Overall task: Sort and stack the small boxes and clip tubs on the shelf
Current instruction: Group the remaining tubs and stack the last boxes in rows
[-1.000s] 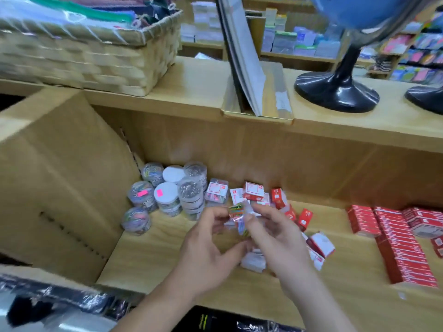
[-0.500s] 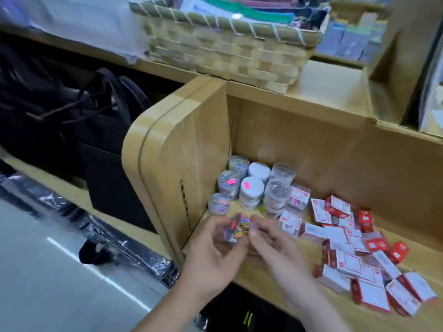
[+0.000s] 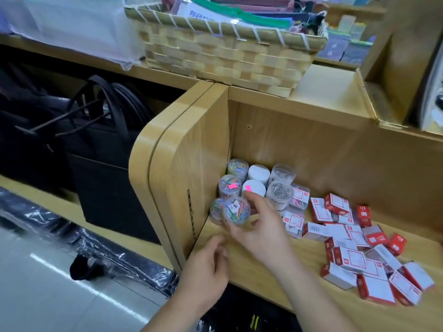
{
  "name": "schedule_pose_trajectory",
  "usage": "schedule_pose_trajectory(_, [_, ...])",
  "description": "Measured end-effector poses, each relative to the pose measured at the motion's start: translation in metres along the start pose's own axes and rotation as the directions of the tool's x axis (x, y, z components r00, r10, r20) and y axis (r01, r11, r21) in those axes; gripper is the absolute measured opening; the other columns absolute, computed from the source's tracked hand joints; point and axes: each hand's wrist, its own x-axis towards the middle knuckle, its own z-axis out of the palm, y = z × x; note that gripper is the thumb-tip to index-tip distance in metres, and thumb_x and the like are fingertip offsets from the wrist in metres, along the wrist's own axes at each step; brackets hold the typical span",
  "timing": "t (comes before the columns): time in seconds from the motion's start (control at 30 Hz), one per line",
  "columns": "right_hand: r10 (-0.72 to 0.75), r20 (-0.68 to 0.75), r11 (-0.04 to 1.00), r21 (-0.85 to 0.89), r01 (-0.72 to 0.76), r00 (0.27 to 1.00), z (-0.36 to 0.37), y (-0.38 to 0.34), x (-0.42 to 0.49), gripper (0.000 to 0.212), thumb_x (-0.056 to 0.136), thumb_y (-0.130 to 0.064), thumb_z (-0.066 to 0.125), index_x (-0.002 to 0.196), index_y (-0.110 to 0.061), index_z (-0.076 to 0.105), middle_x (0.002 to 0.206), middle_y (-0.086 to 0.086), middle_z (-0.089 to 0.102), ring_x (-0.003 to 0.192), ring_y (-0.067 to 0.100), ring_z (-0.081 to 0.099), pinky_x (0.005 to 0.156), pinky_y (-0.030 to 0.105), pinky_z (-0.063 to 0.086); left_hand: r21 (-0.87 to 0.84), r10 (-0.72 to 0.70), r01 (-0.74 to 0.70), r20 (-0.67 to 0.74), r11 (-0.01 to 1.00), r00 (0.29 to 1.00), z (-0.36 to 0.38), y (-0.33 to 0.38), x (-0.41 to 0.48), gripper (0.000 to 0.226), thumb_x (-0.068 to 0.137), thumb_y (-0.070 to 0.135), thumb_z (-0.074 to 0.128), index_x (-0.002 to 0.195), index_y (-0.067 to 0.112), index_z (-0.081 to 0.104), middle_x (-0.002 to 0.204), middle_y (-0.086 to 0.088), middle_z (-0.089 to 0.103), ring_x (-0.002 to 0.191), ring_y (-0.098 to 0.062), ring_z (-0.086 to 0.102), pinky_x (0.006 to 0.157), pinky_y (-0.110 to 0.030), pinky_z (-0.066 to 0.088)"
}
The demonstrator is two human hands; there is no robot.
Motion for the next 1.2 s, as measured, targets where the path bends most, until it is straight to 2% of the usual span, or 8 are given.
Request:
schedule_pose_trajectory(0.27, [0.137, -0.112, 0.987, 0.102, -0.126, 0.984, 0.055, 0.003, 0.006, 0.055, 0.075, -0.028, 0.083, 0.125, -0.032, 0.062, 0.099, -0.008, 0.073, 0.086, 0.013, 0.068, 0.081, 0.037, 0.056, 0.08, 0.069, -0.068, 0.001, 0.994, 0.998, -0.014, -0.017, -0.003, 0.037, 0.087, 0.024, 0.051, 0.122, 0.035, 0.057, 0.093, 0.019, 0.067, 0.078, -0.004, 0.065, 0.074, -0.035, 0.057])
schedule_pose_trajectory(0.47, [0.156, -0.044, 0.982, 0.117, -0.151, 0.987, 0.041, -0.002, -0.006, 0.069, 0.08, -0.026, 0.076, 0.143, -0.036, 0.049, 0.108, -0.009, 0.072, 0.091, 0.004, 0.063, 0.08, 0.022, 0.051, 0.113, 0.124, -0.121, -0.019, 0.986, 0.992, -0.012, -0.007, 0.007, 0.043, 0.085, 0.027, 0.053, 0.124, 0.046, 0.049, 0.09, 0.02, 0.068, 0.078, -0.005, 0.067, 0.075, -0.035, 0.057])
schedule_pose_trajectory(0.67, [0.285, 0.011, 0.955, 0.075, -0.285, 0.958, -0.034, 0.024, -0.059, 0.034, 0.075, -0.053, 0.063, 0.101, -0.034, 0.073, 0.086, -0.021, 0.074, 0.082, -0.006, 0.068, 0.08, 0.031, 0.058, 0.057, 0.27, -0.275, 0.08, 0.96, 0.96, 0.026, 0.025, 0.021, 0.013, 0.09, 0.027, 0.053, 0.098, 0.031, 0.064, 0.084, 0.014, 0.071, 0.077, -0.009, 0.067, 0.071, -0.039, 0.056])
schedule_pose_trajectory(0.8, [0.209, -0.297, 0.957, -0.135, -0.258, 0.932, -0.111, 0.074, -0.108, 0.017, 0.079, -0.035, 0.077, 0.095, -0.027, 0.075, 0.088, -0.018, 0.069, 0.088, 0.01, 0.068, 0.08, 0.013, 0.047, 0.113, 0.396, -0.428, 0.228, 0.897, 0.889, 0.077, 0.034, 0.012, 0.027, 0.082, 0.036, 0.069, 0.108, 0.03, 0.067, 0.117, 0.013, 0.063, 0.11, -0.007, 0.061, 0.095, -0.032, 0.053])
schedule_pose_trajectory(0.87, [0.075, -0.393, 0.912, -0.345, -0.222, 0.917, -0.136, 0.096, -0.12, 0.033, 0.076, -0.035, 0.08, 0.107, -0.026, 0.073, 0.11, -0.006, 0.065, 0.106, 0.026, 0.06, 0.091, 0.027, 0.045, 0.269, 0.421, -0.47, 0.223, 0.841, 0.879, 0.097, 0.039, 0.023, 0.054, 0.078, 0.05, 0.07, 0.127, 0.028, 0.064, 0.146, 0.004, 0.05, 0.135, -0.013, 0.045, 0.112, -0.03, 0.04])
schedule_pose_trajectory(0.97, [0.071, -0.275, 0.826, -0.523, -0.211, 0.959, -0.144, 0.12, -0.119, 0.076, 0.066, -0.059, 0.081, 0.134, -0.035, 0.058, 0.143, 0.008, 0.05, 0.131, 0.035, 0.045, 0.101, 0.048, 0.045, 0.439, 0.363, -0.469, 0.306, 0.767, 0.88, 0.123, 0.055, 0.045, 0.076, 0.086, 0.059, 0.058, 0.153, 0.029, 0.04, 0.165, -0.002, 0.025, 0.15, -0.023, 0.021, 0.123, -0.035, 0.023])
schedule_pose_trajectory(1.03, [0.099, -0.19, 0.785, -0.588, -0.194, 0.977, -0.141, 0.135, -0.116, 0.082, 0.067, -0.071, 0.07, 0.14, -0.042, 0.048, 0.149, 0.009, 0.047, 0.137, 0.037, 0.041, 0.103, 0.052, 0.045, 0.528, 0.29, -0.442, 0.348, 0.725, 0.891, 0.137, 0.06, 0.05, 0.075, 0.093, 0.059, 0.047, 0.158, 0.027, 0.029, 0.168, -0.004, 0.016, 0.154, -0.026, 0.011, 0.126, -0.034, 0.013])
schedule_pose_trajectory(1.2, [0.061, -0.14, 0.822, -0.555, -0.13, 0.988, -0.151, 0.162, -0.114, 0.077, 0.072, -0.073, 0.057, 0.14, -0.038, 0.049, 0.141, 0.007, 0.054, 0.134, 0.033, 0.046, 0.101, 0.05, 0.049, 0.619, 0.292, -0.395, 0.266, 0.679, 0.919, 0.148, 0.057, 0.044, 0.074, 0.093, 0.059, 0.024, 0.153, 0.019, 0.041, 0.165, -0.007, 0.028, 0.153, -0.027, 0.022, 0.122, -0.045, 0.029])
